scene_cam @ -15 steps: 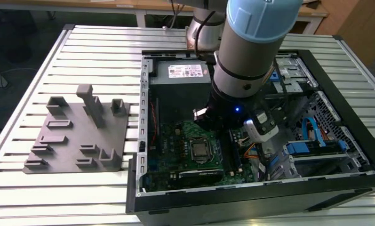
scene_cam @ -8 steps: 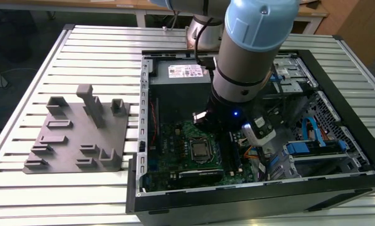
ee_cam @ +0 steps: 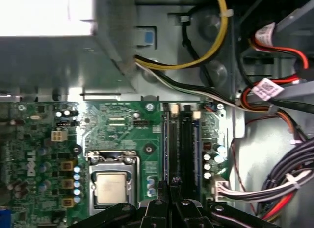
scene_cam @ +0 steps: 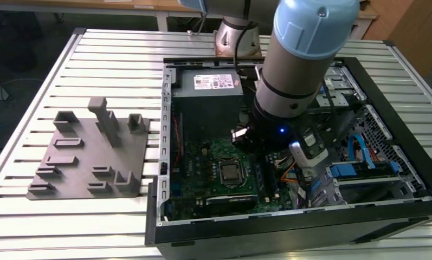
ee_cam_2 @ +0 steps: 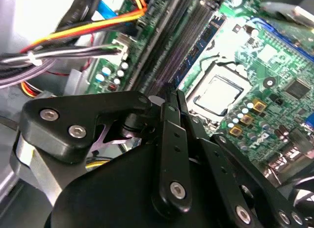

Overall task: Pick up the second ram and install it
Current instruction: 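Insert the second ram into the second slot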

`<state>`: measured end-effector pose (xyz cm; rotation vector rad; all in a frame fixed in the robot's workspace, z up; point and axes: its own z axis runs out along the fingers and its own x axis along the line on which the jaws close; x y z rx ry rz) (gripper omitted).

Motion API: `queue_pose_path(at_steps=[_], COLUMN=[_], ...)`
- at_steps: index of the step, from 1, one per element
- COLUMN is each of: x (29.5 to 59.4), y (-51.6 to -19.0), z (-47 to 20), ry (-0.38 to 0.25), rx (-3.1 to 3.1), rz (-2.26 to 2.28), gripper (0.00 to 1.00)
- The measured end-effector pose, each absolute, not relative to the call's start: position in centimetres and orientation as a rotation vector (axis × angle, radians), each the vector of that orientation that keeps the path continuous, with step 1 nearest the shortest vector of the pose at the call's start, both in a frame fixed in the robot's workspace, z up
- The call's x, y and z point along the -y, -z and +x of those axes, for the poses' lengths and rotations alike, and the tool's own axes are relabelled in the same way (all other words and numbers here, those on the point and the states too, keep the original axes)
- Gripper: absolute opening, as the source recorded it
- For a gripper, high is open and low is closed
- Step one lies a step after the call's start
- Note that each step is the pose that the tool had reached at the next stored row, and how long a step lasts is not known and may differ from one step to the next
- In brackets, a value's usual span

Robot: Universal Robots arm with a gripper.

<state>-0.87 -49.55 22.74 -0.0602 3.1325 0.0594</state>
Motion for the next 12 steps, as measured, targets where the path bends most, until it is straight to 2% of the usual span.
queue_pose_path(at_steps=[12], x=[49.6], y=[-22.56], z=[-0.47], ry=[-0.044], rx=[-3.133], rz=[-0.064], gripper=[0.13])
